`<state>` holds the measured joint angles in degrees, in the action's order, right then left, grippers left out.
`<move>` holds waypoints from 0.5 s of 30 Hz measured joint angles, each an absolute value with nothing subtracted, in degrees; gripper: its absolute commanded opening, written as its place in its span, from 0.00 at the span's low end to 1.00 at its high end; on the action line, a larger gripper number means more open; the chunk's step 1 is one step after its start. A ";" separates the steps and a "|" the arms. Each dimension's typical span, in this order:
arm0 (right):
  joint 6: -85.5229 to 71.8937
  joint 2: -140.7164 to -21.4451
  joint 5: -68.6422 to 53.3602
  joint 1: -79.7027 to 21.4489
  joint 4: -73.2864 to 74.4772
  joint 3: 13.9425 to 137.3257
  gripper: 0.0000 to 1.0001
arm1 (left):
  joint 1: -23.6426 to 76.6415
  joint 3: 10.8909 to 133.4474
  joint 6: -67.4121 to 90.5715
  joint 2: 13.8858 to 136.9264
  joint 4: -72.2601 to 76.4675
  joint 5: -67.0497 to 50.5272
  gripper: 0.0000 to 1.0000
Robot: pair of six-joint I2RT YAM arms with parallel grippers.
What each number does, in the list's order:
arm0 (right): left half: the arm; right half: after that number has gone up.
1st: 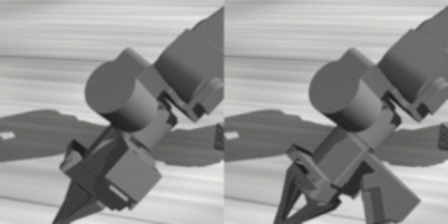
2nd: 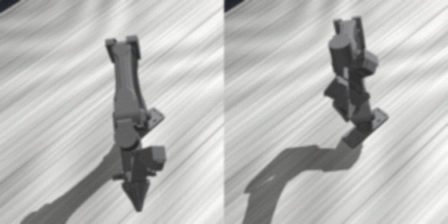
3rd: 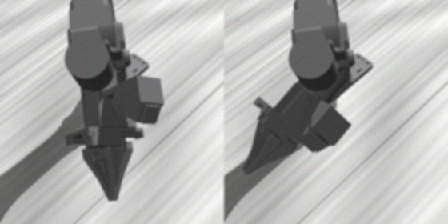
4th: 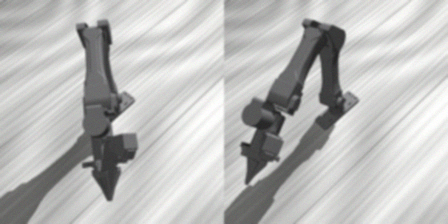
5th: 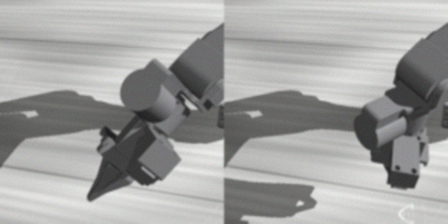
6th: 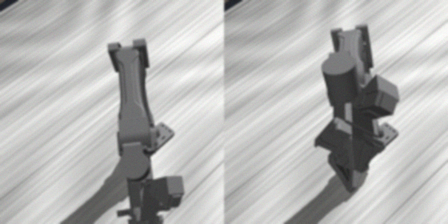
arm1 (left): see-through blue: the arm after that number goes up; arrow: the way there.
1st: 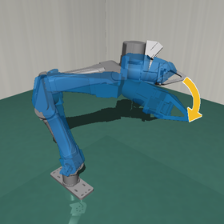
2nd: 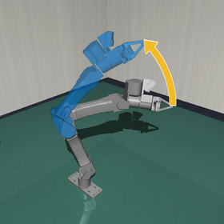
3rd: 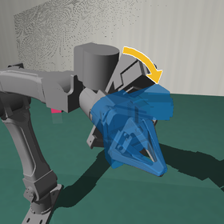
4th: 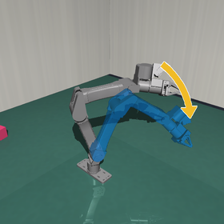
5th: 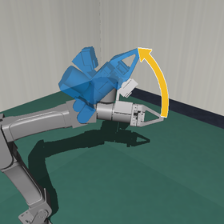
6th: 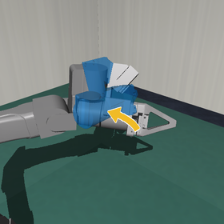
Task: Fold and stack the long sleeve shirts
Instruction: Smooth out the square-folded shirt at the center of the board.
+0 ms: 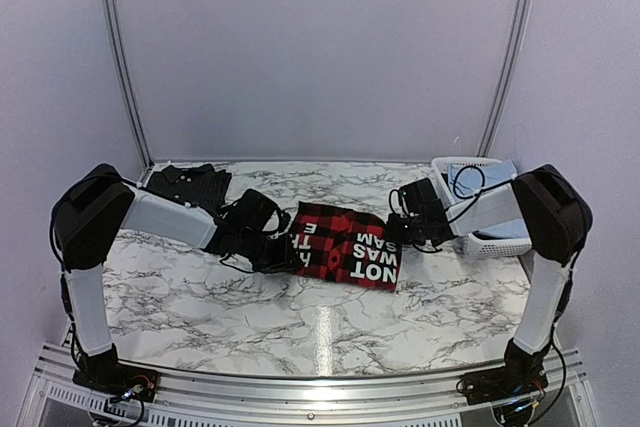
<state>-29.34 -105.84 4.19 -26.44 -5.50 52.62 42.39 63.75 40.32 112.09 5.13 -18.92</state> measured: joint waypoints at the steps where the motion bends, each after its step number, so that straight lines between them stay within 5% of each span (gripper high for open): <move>1: -28.40 -108.16 3.68 -26.39 -4.93 55.83 0.00 | 43.42 63.33 41.10 112.09 5.17 -18.33 0.15; 6: -24.36 -115.59 2.39 -26.37 0.21 68.71 0.00 | 48.38 63.09 43.55 111.61 5.74 -15.79 0.16; 15: -20.45 -110.56 2.44 -26.37 8.64 71.37 0.00 | 48.66 63.48 42.87 103.39 4.73 -8.84 0.24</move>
